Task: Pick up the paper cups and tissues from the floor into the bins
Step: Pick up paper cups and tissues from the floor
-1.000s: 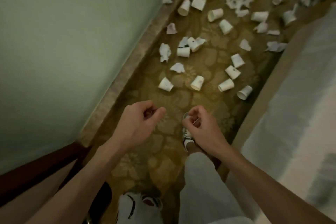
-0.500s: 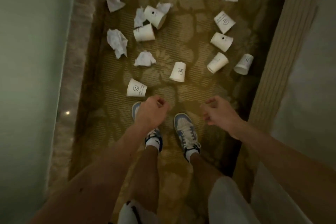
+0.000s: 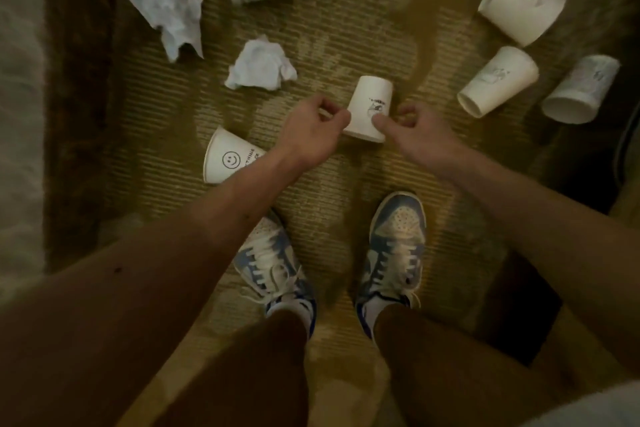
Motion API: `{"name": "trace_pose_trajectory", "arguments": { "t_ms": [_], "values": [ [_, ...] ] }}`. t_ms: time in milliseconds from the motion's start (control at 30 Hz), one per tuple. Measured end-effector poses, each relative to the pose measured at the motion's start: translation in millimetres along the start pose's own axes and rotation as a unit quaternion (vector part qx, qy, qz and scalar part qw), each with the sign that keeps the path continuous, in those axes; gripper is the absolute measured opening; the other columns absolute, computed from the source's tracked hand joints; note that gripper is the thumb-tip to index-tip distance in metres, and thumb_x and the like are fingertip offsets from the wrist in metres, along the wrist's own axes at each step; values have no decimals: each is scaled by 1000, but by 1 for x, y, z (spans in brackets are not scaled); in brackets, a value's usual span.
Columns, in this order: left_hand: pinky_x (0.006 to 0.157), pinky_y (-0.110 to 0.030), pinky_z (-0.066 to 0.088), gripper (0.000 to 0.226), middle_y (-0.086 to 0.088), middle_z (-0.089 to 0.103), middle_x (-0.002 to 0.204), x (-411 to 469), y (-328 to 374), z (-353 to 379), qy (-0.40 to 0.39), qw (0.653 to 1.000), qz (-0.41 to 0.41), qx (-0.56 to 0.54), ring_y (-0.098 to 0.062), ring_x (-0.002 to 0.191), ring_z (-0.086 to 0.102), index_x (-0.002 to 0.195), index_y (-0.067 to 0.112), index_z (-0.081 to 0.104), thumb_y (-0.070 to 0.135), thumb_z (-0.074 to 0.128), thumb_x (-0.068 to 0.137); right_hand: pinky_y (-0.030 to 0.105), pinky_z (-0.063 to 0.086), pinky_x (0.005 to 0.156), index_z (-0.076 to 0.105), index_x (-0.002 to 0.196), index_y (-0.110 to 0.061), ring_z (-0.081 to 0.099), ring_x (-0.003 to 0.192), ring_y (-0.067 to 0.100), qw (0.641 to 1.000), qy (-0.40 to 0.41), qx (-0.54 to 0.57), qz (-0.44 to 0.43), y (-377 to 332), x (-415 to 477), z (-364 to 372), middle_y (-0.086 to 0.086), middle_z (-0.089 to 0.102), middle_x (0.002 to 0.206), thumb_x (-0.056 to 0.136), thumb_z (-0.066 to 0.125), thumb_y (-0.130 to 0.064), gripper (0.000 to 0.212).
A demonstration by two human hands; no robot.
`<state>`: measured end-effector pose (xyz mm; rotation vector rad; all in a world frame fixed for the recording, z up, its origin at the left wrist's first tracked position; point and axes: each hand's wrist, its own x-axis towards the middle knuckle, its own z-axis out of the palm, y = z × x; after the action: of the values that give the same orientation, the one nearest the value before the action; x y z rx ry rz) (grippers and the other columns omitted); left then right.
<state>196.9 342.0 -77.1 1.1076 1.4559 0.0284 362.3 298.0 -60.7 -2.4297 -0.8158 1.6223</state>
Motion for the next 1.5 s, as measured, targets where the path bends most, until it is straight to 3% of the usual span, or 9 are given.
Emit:
{"name": "trace_pose_trajectory", "arguments": {
  "t_ms": [100, 167, 233, 633, 767, 867, 1033, 1333, 1500],
  "values": [
    [53, -15, 45, 22, 9, 62, 90, 27, -9, 3, 12, 999, 27, 42, -4, 75, 60, 107, 25, 56, 42, 62, 93, 30, 46, 84, 41, 143, -16, 57, 107, 15, 1000, 17, 3, -4, 3, 36, 4, 1, 56, 134, 82, 63, -63, 80],
    [48, -6, 42, 32, 11, 62, 92, 41, -17, 3, 7, 999, 34, 37, -2, 78, 61, 116, 24, 56, 44, 62, 92, 28, 51, 76, 48, 139, -15, 60, 105, 15, 1000, 15, 6, -25, 5, 55, 10, 0, 59, 132, 79, 64, -66, 80],
    [60, -11, 48, 42, 8, 66, 98, 51, -22, 2, -4, 998, 45, 34, -5, 85, 64, 125, 22, 54, 44, 64, 91, 23, 47, 63, 51, 134, -16, 60, 95, 11, 999, 18, 8, -45, 4, 65, 18, -3, 61, 123, 75, 66, -69, 80],
    [67, -19, 54, 23, 8, 72, 86, 45, -17, -24, 104, 977, 185, 6, -2, 76, 67, 110, 19, 71, 29, 68, 90, 38, 53, 78, 57, 123, -22, 64, 94, 16, 982, -5, 96, -163, -37, 94, 49, -2, 66, 110, 89, 54, -62, 52],
    [78, -22, 53, 19, 13, 72, 94, 46, -21, -61, 132, 965, 225, 11, 1, 90, 66, 107, 23, 73, 27, 69, 89, 25, 42, 60, 63, 99, -29, 62, 79, 7, 970, -47, 85, -223, -61, 96, 54, -7, 67, 93, 90, 54, -57, 31],
    [96, -29, 47, 36, 14, 64, 122, 51, -32, -84, 211, 952, 206, 83, 0, 112, 55, 129, 33, 61, 33, 63, 93, 23, 39, 57, 61, 98, -29, 60, 77, 6, 965, -69, 82, -241, -72, 96, 61, -11, 64, 89, 90, 54, -58, 31],
    [119, -48, 17, 60, -5, 24, 160, 68, -53, -94, 143, 960, 104, 217, -25, 146, 19, 154, 43, 12, 42, 43, 102, 23, 41, 57, 60, 107, -28, 62, 80, 8, 962, -91, 93, -241, -79, 99, 75, -8, 64, 93, 91, 54, -58, 35],
    [96, -39, 40, 47, -6, 42, 141, 76, -73, -69, 166, 825, 271, 467, -25, 120, 39, 148, 23, 38, 36, 41, 103, 33, 47, 71, 55, 120, -23, 61, 91, 15, 972, -46, 33, -230, -63, 110, 62, -4, 62, 105, 83, 54, -69, 59],
    [74, -32, 37, 24, -10, 60, 96, 72, -78, -74, 184, 829, 342, 403, -21, 85, 49, 94, 8, 61, 32, 60, 96, 39, 49, 82, 54, 127, -21, 60, 95, 18, 972, -46, 23, -230, -60, 112, 61, -3, 61, 109, 82, 52, -72, 67]
  ]
}}
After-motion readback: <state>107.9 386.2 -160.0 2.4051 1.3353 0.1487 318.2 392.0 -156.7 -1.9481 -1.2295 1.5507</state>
